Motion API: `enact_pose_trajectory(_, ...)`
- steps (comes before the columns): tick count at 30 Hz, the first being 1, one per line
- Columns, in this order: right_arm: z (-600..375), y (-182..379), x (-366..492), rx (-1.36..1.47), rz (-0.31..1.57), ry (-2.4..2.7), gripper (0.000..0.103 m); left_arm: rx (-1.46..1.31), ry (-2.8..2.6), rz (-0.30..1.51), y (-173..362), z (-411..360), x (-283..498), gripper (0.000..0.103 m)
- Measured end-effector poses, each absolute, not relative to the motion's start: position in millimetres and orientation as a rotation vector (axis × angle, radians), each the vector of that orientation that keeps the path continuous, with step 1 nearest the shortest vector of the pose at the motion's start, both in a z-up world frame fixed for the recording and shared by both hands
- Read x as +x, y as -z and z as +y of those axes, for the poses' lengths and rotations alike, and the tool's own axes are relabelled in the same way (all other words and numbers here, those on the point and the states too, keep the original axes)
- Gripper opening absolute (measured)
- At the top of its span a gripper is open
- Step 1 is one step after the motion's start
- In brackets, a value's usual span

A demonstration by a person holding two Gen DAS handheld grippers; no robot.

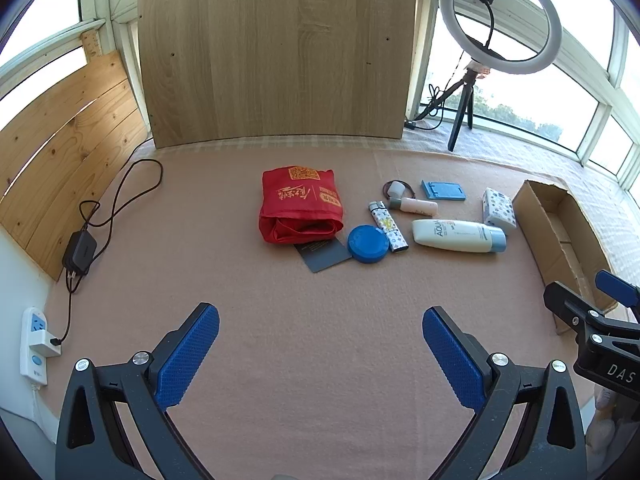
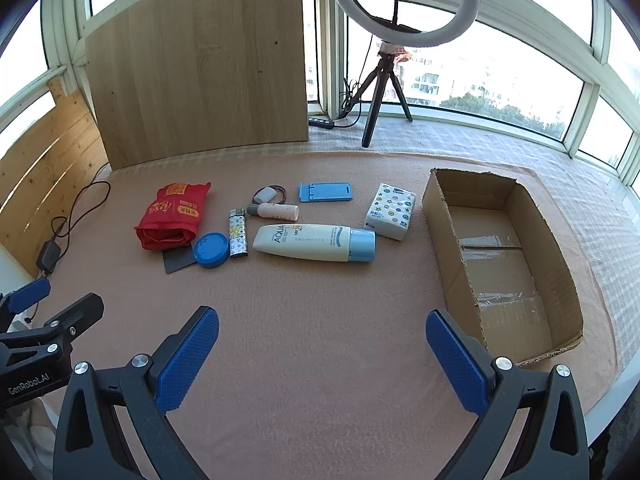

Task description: Organize objects

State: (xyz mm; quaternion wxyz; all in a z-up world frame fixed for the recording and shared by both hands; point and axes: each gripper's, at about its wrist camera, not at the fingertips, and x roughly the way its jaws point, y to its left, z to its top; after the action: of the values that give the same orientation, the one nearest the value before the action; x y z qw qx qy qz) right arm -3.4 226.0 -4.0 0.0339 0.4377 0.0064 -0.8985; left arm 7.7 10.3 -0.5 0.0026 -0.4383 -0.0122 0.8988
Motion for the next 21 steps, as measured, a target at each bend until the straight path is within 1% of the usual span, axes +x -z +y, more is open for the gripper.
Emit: enact_pose_trajectory(21, 223.1, 4.5, -2.8, 1.368, 0.021, 2.75, 0.102, -1.376, -2.815, -0.042, -2.0, 7.8, 7.7, 0.103)
